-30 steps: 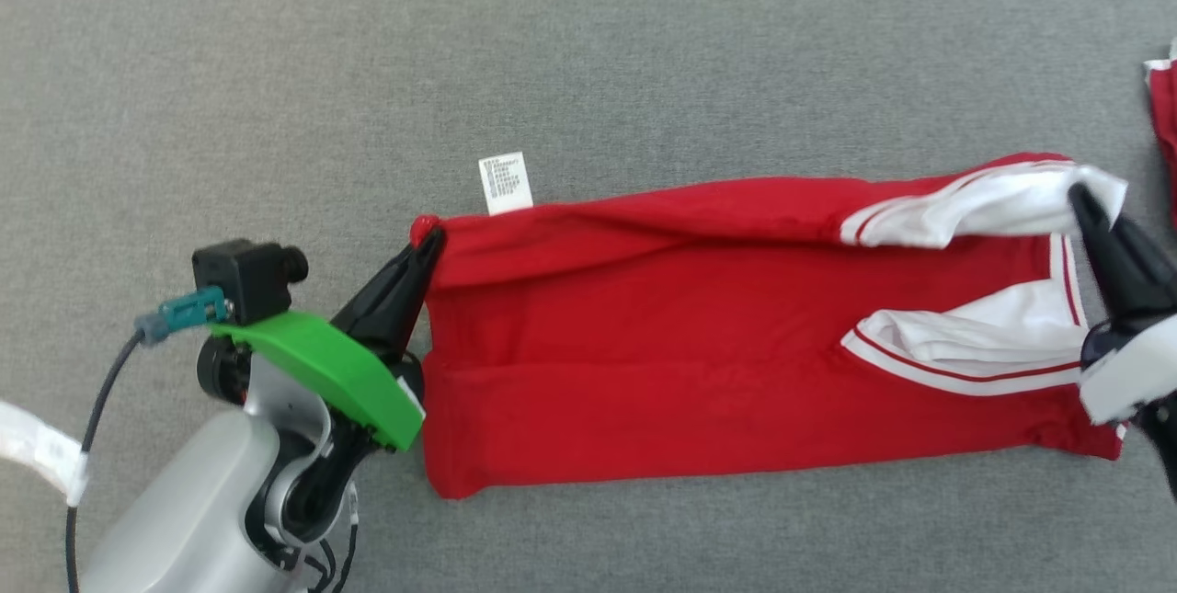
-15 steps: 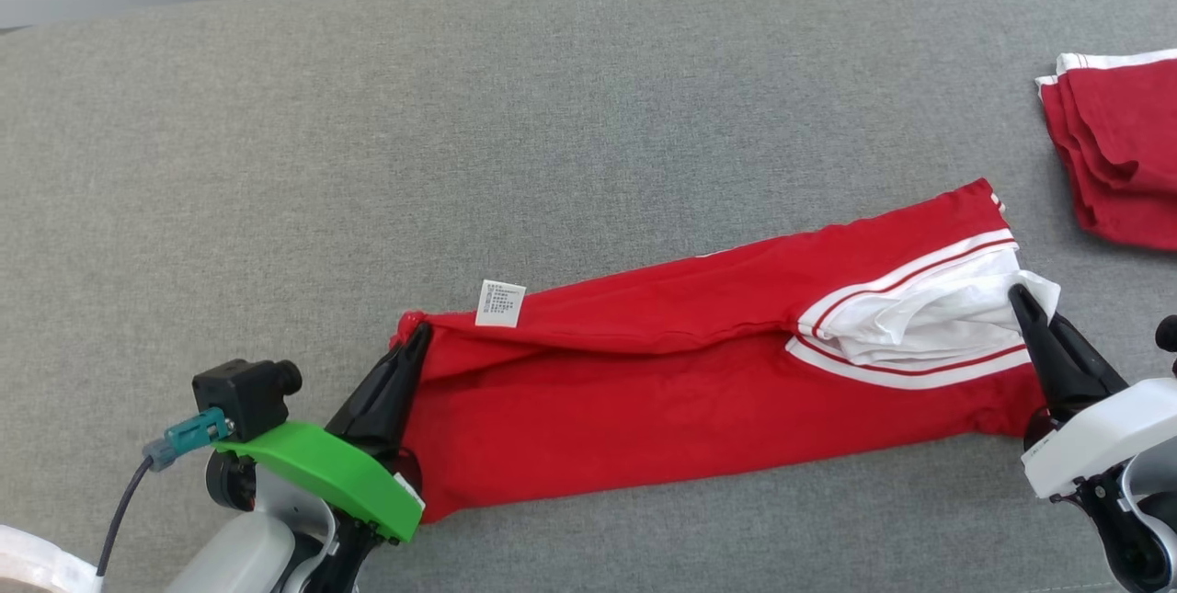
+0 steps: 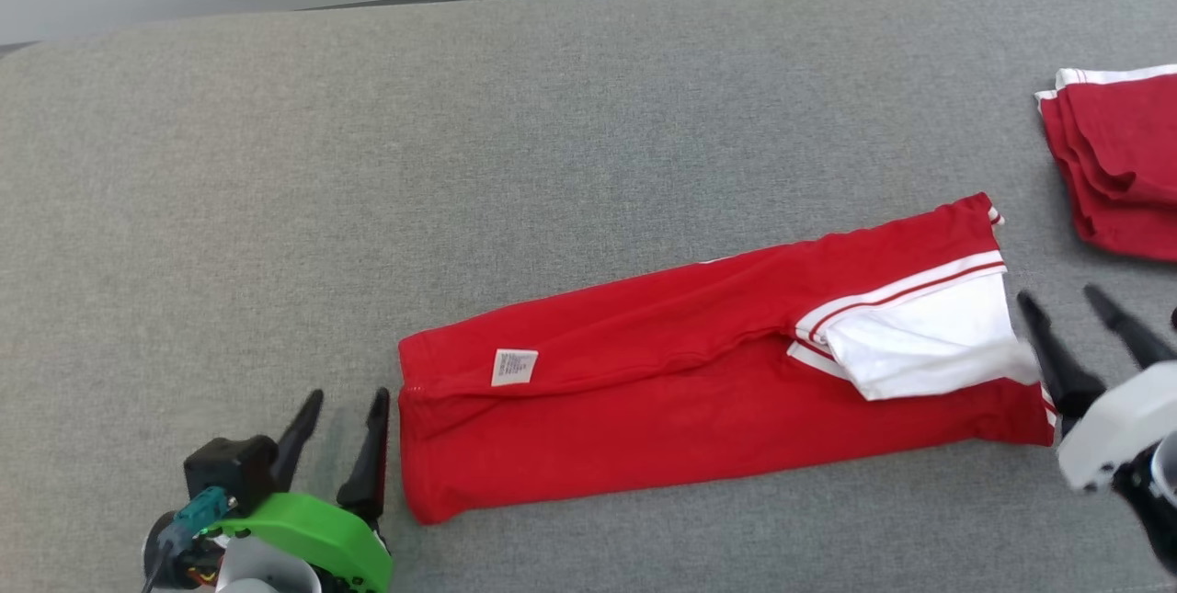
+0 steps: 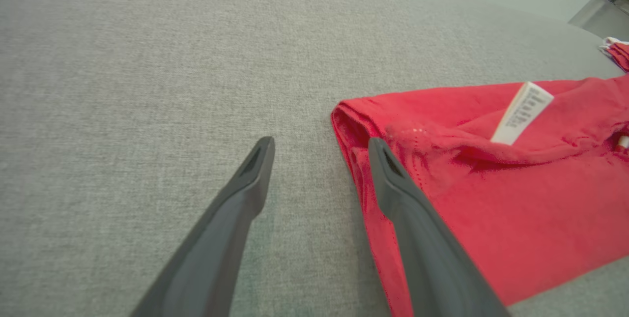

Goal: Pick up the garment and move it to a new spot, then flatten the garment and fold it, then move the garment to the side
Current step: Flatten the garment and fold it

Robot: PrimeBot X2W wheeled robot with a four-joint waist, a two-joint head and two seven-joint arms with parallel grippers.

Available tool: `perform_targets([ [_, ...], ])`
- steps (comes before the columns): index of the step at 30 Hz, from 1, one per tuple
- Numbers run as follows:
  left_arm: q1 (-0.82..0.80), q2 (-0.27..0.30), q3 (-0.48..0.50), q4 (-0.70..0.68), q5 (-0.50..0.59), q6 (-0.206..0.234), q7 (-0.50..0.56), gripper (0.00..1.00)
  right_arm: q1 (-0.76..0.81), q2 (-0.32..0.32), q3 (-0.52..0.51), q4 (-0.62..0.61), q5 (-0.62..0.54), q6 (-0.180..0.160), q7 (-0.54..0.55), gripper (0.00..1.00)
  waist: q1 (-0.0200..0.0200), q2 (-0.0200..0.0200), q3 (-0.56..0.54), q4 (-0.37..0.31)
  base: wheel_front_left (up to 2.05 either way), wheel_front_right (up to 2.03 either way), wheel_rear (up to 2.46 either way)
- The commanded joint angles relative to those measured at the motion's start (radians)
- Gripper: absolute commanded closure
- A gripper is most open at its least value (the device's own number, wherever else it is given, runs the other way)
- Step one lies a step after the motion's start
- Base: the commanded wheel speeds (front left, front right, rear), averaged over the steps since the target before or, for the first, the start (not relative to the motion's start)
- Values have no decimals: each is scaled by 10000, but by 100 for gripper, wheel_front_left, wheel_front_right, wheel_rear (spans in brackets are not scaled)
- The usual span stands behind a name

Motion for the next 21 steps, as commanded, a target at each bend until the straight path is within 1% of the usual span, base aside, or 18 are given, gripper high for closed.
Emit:
perform_targets([
  [1, 279, -248, 413, -208, 430, 286, -76, 0, -278, 81, -156, -66, -189, -2, 162, 0, 0, 0, 47, 39, 0, 0, 0],
  [2, 410, -485, 980, -558, 986, 489, -92, 0, -402, 139, -235, -54, -437, -2, 350, 0, 0, 0, 101, 104, 0, 0, 0],
  [3, 645, -725, 1378, -811, 1354, 561, -97, 0, -511, 151, -185, 9, -613, -2, 518, 0, 0, 0, 138, 165, 0, 0, 0],
  [5, 1258, -1406, 2336, -1317, 2077, 577, -69, 0, -789, 381, -173, 310, -854, -2, 902, 0, 0, 0, 222, 331, 0, 0, 0],
  [6, 1494, -1719, 2773, -1517, 2487, 390, -73, 0, -897, 284, -145, 513, -1234, -2, 1081, 0, 0, 0, 266, 448, 0, 0, 0],
  [7, 1648, -1992, 3050, -1607, 2765, 259, -75, 0, -981, 315, -114, 734, -1362, -5, 1216, 0, 0, 0, 299, 530, 0, 0, 0],
  [8, 1808, -2358, 3373, -1697, 3070, 24, -75, 0, -1074, 418, -126, 1056, -1586, -5, 1338, 0, 0, 0, 335, 643, 0, 0, 0],
  [10, 2037, -2841, 3879, -1797, 3596, -480, -76, 0, -1183, 507, -171, 1637, -1952, -5, 1514, 0, 0, 0, 375, 825, 0, 0, 0],
  [13, 2260, -3414, 4657, -1958, 4312, -1237, -77, 0, -1324, 617, -310, 2413, -2262, -7, 1693, 0, 0, 0, 424, 1067, 0, 0, 0],
  [17, 2411, -3834, 5357, -2025, 4869, -1976, -78, 0, -1491, 689, -431, 3218, -2388, -7, 1674, 0, 0, 0, 450, 1257, 0, 0, 0],
  [21, 2390, -3944, 5644, -1916, 5085, -2328, -79, 0, -1694, 736, -636, 3939, -2229, -10, 1725, 0, 0, 0, 480, 1429, 0, 0, 0],
])
